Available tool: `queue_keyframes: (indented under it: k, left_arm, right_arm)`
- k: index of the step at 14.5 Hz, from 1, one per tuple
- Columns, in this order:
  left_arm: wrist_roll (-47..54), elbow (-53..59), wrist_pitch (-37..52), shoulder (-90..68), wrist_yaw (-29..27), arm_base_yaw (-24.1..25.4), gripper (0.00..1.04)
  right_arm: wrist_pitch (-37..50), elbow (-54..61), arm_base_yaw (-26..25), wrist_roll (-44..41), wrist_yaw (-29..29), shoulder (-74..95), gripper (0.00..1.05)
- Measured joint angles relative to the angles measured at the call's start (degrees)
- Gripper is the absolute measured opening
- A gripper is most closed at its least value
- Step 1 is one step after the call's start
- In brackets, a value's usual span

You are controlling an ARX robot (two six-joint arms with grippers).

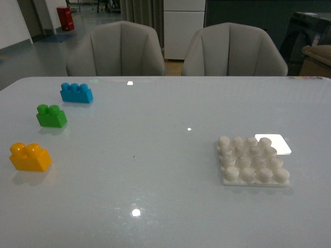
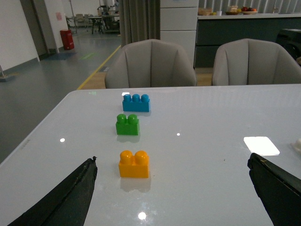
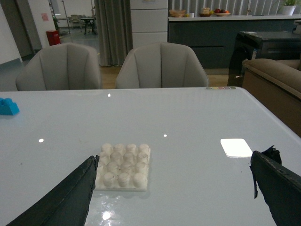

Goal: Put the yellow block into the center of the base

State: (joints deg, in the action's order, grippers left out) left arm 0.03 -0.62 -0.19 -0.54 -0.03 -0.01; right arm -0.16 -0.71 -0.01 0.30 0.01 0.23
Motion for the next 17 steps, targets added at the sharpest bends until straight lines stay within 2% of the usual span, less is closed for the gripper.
queue_keyframes:
  k: [17]
  left_arm:
    - [0.00,0.00,0.00,0.00,-0.02,0.00,0.98]
  right_arm:
    - [0.00,0.00,0.00,0.02,0.00,0.00,0.98]
